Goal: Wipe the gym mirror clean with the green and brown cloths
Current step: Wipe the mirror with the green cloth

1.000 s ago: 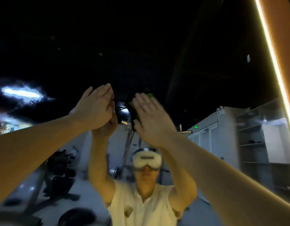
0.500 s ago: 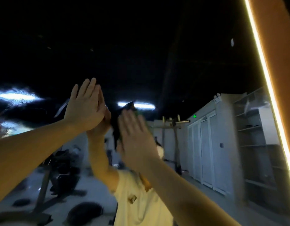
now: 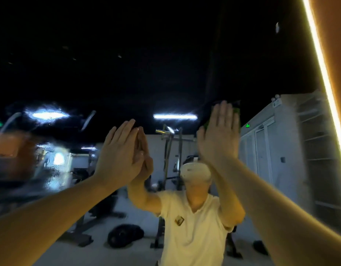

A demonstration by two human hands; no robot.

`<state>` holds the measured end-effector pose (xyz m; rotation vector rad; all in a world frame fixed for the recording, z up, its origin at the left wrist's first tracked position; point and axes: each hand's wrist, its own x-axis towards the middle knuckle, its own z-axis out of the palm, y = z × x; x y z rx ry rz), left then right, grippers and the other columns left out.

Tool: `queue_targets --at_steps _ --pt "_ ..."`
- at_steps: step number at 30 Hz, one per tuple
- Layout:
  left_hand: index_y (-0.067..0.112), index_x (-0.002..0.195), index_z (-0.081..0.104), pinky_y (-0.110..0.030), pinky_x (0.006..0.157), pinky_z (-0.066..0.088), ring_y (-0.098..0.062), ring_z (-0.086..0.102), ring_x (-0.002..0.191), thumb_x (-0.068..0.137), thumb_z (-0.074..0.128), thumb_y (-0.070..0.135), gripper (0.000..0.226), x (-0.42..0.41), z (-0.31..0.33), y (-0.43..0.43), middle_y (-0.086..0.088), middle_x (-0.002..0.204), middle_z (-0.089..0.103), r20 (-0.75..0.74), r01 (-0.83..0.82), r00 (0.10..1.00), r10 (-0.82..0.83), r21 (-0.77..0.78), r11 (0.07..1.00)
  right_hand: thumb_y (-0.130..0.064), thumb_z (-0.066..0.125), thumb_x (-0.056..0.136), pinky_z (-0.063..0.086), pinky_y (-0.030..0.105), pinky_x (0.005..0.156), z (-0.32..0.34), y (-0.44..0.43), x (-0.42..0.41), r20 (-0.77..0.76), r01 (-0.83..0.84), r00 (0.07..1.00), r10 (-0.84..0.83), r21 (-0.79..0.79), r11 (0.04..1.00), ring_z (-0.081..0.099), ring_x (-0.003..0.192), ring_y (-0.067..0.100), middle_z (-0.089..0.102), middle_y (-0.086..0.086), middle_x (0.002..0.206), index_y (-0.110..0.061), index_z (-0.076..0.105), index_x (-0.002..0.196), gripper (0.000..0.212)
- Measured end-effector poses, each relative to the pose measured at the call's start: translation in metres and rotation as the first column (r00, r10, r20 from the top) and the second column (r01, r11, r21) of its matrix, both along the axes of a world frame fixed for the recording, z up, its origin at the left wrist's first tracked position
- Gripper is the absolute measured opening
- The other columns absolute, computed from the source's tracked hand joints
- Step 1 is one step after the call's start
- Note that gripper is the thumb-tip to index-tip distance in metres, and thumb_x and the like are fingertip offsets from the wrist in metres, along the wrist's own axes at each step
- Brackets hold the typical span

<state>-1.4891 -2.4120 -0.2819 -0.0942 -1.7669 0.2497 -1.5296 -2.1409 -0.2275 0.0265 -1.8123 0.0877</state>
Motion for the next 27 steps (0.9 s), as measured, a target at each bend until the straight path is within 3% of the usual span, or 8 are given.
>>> queue_targets --at_steps 4,6,9,14,17,21,24,27 --pt "-0.002 0.152 0.043 -0.054 0.124 0.028 -0.033 0.035 0.151 0.095 0.029 0.038 0.071 -0.002 -0.006 -0.016 -0.019 0.162 0.037 -0.010 0.053 0.999 -0.053 0.005 0.999 -0.048 0.008 0.105 -0.008 0.054 0.126 -0.051 -0.084 0.007 0.060 -0.118 0.993 0.104 0.344 0.931 -0.024 0.154 0.037 -0.026 0.023 0.164 -0.004 -0.017 0.157 0.074" --pt "-0.002 0.151 0.043 -0.053 0.125 0.026 -0.033 0.035 0.151 0.093 0.025 0.033 0.070 -0.003 -0.004 -0.024 -0.020 0.162 0.037 -0.013 0.086 0.996 -0.086 0.026 0.996 -0.046 0.015 0.107 -0.013 0.049 0.126 -0.080 -0.122 0.008 0.133 -0.242 0.970 0.202 0.549 0.800 -0.017 0.157 0.032 -0.012 0.019 0.170 -0.006 -0.006 0.162 0.071" --pt "-0.002 0.152 0.042 -0.053 0.125 0.024 -0.033 0.035 0.150 0.092 0.024 0.030 0.071 -0.007 -0.001 -0.037 -0.019 0.162 0.037 -0.028 0.135 0.991 -0.134 0.051 0.989 -0.044 0.018 0.106 -0.007 0.045 0.128 -0.092 -0.135 0.001 0.101 -0.211 0.974 0.202 0.725 0.656 0.004 0.159 0.030 0.017 0.014 0.170 -0.009 0.020 0.163 0.067" --pt "-0.005 0.152 0.041 -0.055 0.123 0.026 -0.036 0.037 0.148 0.095 0.032 0.035 0.070 -0.016 0.018 -0.056 -0.021 0.161 0.038 -0.021 0.150 0.988 -0.151 -0.014 0.989 -0.044 0.021 0.102 0.008 0.050 0.129 -0.028 -0.067 -0.004 -0.031 -0.050 0.997 0.076 0.496 0.867 0.007 0.158 0.034 0.013 0.020 0.169 -0.005 0.019 0.161 0.071" --pt "-0.005 0.152 0.040 -0.052 0.125 0.023 -0.035 0.035 0.149 0.095 0.036 0.034 0.069 -0.017 0.024 -0.060 -0.021 0.161 0.038 0.008 0.147 0.989 -0.147 -0.037 0.988 -0.042 0.016 0.102 0.011 0.050 0.129 0.031 -0.036 0.000 -0.043 0.051 0.998 -0.042 0.225 0.973 0.011 0.158 0.036 0.013 0.022 0.169 -0.001 0.017 0.161 0.072" --pt "-0.005 0.151 0.044 -0.052 0.123 0.026 -0.034 0.040 0.145 0.091 0.035 0.040 0.075 -0.010 0.017 -0.050 -0.020 0.158 0.042 0.040 0.093 0.995 -0.090 -0.086 0.992 -0.039 0.025 0.105 0.007 0.049 0.129 0.070 -0.058 0.009 0.040 0.028 0.999 -0.026 -0.054 0.998 0.005 0.158 0.038 0.007 0.026 0.169 0.003 0.011 0.161 0.071" --pt "-0.005 0.147 0.049 -0.052 0.119 0.032 -0.035 0.046 0.140 0.086 0.033 0.044 0.079 -0.003 -0.001 -0.044 -0.021 0.153 0.049 0.031 0.066 0.997 -0.065 -0.043 0.997 -0.045 0.019 0.105 0.004 0.052 0.129 0.035 -0.104 0.006 0.004 -0.006 1.000 0.006 0.152 0.988 -0.001 0.158 0.040 0.004 0.027 0.169 0.002 0.008 0.161 0.074" --pt "-0.006 0.142 0.052 -0.054 0.114 0.039 -0.039 0.050 0.136 0.084 0.033 0.040 0.076 -0.003 -0.015 -0.041 -0.024 0.147 0.053 0.057 0.129 0.989 -0.134 0.087 0.988 -0.048 0.022 0.105 -0.005 0.051 0.128 -0.026 -0.139 0.006 0.022 -0.057 0.998 0.054 0.556 0.829 -0.006 0.158 0.037 -0.003 0.024 0.169 0.000 0.008 0.162 0.076"
